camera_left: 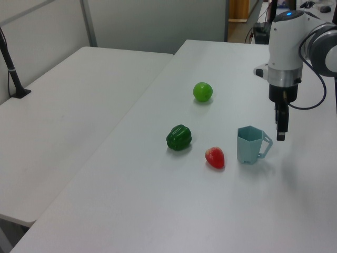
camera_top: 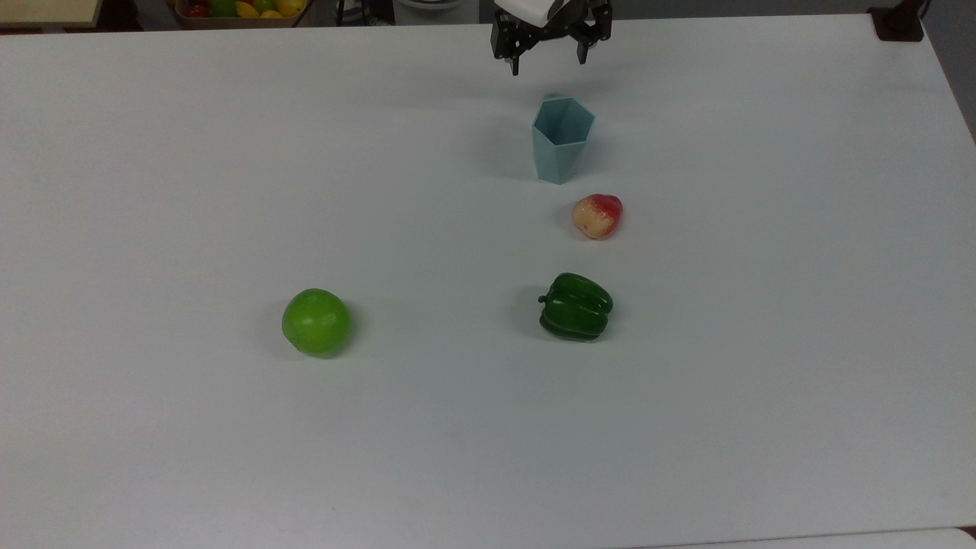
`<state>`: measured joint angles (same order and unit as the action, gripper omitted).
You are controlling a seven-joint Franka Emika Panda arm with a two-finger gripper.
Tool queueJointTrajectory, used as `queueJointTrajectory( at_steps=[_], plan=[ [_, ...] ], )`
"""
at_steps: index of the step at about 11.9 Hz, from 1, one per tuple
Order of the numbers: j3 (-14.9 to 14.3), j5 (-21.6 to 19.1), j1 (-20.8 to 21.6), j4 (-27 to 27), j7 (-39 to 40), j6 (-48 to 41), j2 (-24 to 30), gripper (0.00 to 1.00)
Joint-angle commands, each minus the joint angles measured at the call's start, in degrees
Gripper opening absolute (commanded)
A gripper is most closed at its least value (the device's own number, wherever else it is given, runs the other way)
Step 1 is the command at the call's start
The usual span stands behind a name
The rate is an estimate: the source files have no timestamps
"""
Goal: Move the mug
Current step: 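Lower the open gripper down around the rim of the light-blue mug, then close the gripper on the light-blue mug's rim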
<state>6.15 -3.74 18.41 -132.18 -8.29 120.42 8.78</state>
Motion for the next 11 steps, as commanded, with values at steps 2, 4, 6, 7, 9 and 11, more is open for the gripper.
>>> queueJointTrajectory(
  at_steps=[2, 4, 6, 7, 9, 11],
  plan=[
    [-0.2, 1.4, 1.4, -1.4, -3.7, 6.4, -2.7, 0.76],
    [-0.2, 2.2, 1.6, -1.4, -4.5, 7.5, -4.1, 0.71],
    [-0.2, 2.4, 1.7, -1.3, -5.7, 10.0, -5.3, 0.64],
    [-0.2, 3.3, 1.7, -1.3, -5.8, 10.2, -6.0, 0.61],
    [-0.2, 3.6, 1.7, -1.2, -6.1, 10.7, -6.8, 0.57],
    [-0.2, 4.2, 1.7, -1.1, -7.1, 12.1, -7.3, 0.43]
  ],
)
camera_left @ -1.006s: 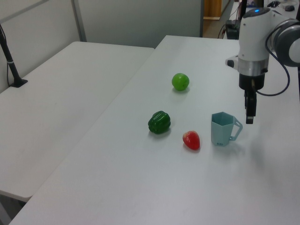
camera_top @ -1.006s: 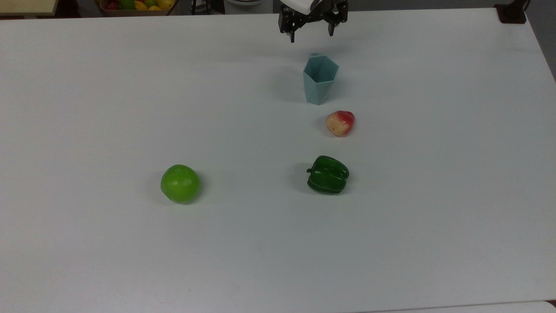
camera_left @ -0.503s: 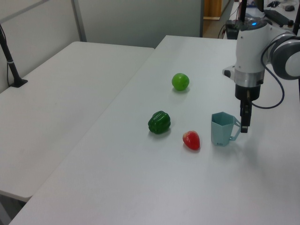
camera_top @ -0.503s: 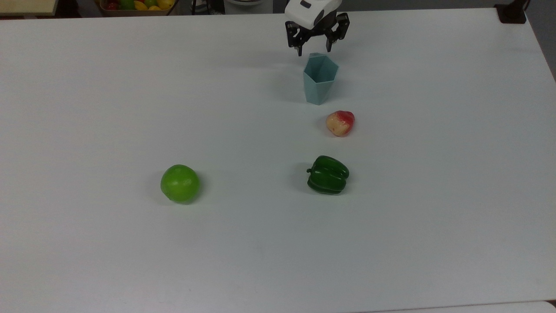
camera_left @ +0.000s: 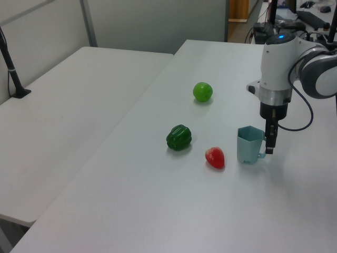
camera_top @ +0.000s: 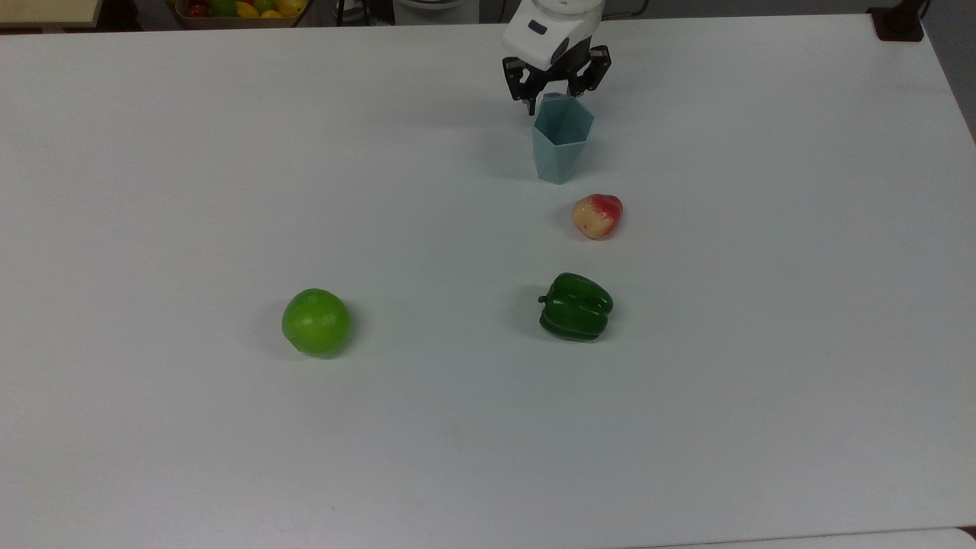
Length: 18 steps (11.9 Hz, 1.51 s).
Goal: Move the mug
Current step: 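Close the gripper on the light-blue mug's rim, then slide the held mug across the table away from the apple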
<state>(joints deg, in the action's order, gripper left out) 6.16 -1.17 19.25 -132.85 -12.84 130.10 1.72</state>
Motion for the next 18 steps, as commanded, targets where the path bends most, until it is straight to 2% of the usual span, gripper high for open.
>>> queueJointTrajectory(
  at_steps=[1, 6, 8, 11, 12, 15, 18],
  plan=[
    [-0.1, 1.9, 0.9, -0.4, -2.7, 2.5, -0.3, 0.36],
    [0.3, 2.0, 0.9, -0.4, -3.1, 2.4, -0.1, 0.16],
    [0.4, 2.0, 0.9, -0.2, -3.9, 2.2, 0.3, 0.13],
    [0.3, 2.0, 0.4, 1.4, -4.6, -1.7, 4.3, 0.11],
    [0.3, 2.0, -0.5, 3.6, -4.4, -5.1, 5.2, 0.11],
    [-0.6, 2.0, -7.4, 8.3, -1.9, -9.9, 6.8, 0.11],
    [-5.5, 1.9, -13.5, 8.6, 6.7, -10.5, 6.6, 0.11]
  ],
)
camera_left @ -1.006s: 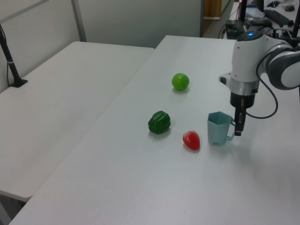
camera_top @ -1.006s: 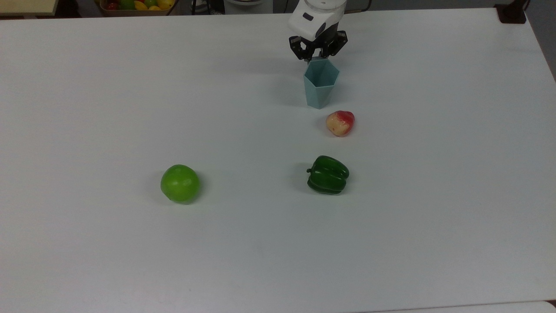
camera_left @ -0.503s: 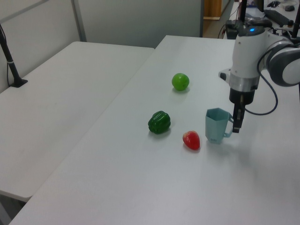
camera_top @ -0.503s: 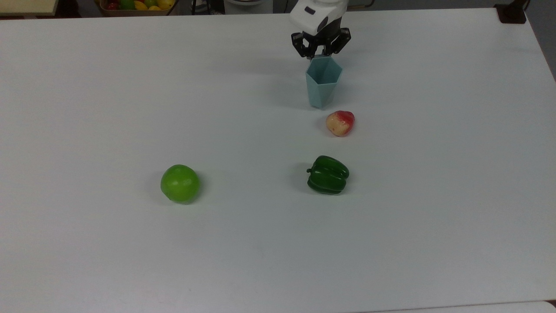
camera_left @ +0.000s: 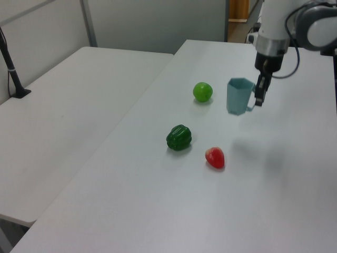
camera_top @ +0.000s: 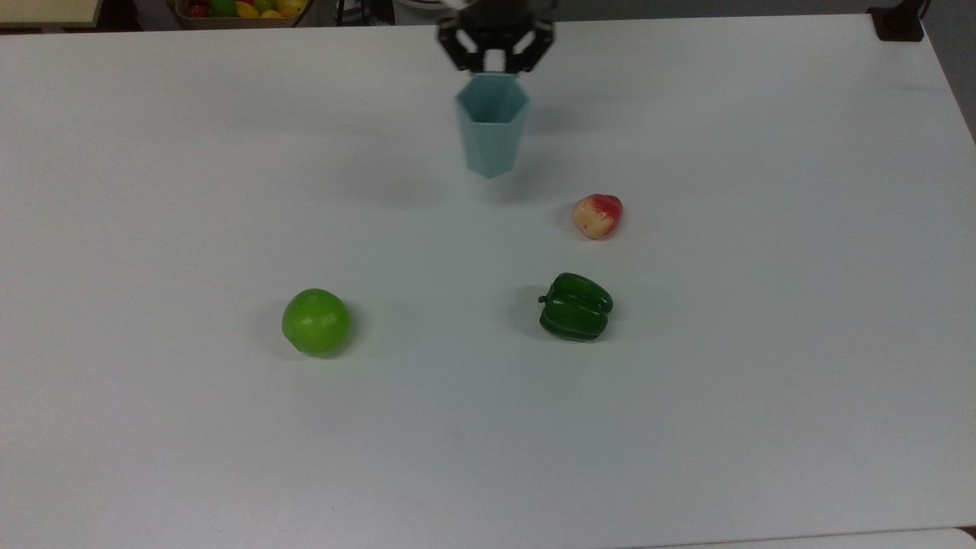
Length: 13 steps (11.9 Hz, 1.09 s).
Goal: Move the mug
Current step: 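Slide the held mug across the table away from the apple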
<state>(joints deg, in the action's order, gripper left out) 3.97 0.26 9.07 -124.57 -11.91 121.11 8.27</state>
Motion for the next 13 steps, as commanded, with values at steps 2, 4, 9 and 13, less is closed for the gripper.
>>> queueJointTrajectory(
  at_steps=[2, 4, 9, 13],
  plan=[
    [-6.1, 0.4, -6.5, 0.3, 10.5, -1.4, -0.3, 0.11],
    [-6.3, 0.4, -10.8, -0.1, 12.9, -0.8, -1.7, 0.11],
    [-6.3, 0.4, -10.6, -0.5, 13.7, 3.7, -7.4, 0.11],
    [-6.3, 0.5, -9.2, -1.7, 13.7, 6.7, -10.4, 0.13]
  ],
)
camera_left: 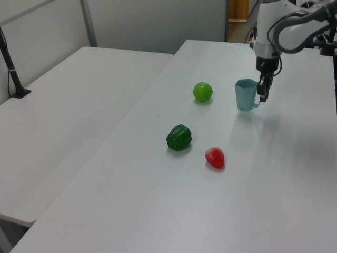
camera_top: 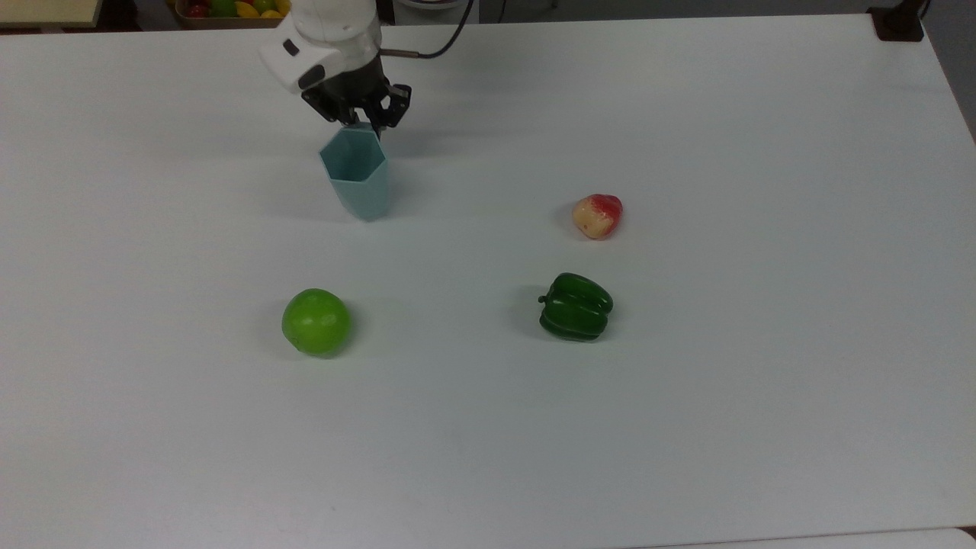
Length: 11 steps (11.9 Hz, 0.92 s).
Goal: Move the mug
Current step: 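Slide the held mug across the table away from the apple, then open the gripper and lift it off the mug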
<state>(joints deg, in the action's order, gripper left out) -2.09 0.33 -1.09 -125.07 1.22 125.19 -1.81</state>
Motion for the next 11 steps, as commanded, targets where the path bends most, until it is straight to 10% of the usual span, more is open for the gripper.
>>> queueJointTrajectory(
  at_steps=[1, 4, 8, 11],
  plan=[
    [-0.2, 0.5, 1.0, -1.2, 0.4, 2.6, -0.3, 0.14],
    [-0.2, 0.5, 1.7, -1.8, 0.3, 2.5, -0.5, 0.31],
    [-0.2, 0.5, 2.1, -1.6, -0.1, 1.6, 0.0, 1.00],
    [-0.3, 0.5, 2.1, 6.5, -2.9, -9.2, 2.2, 1.00]
  ],
)
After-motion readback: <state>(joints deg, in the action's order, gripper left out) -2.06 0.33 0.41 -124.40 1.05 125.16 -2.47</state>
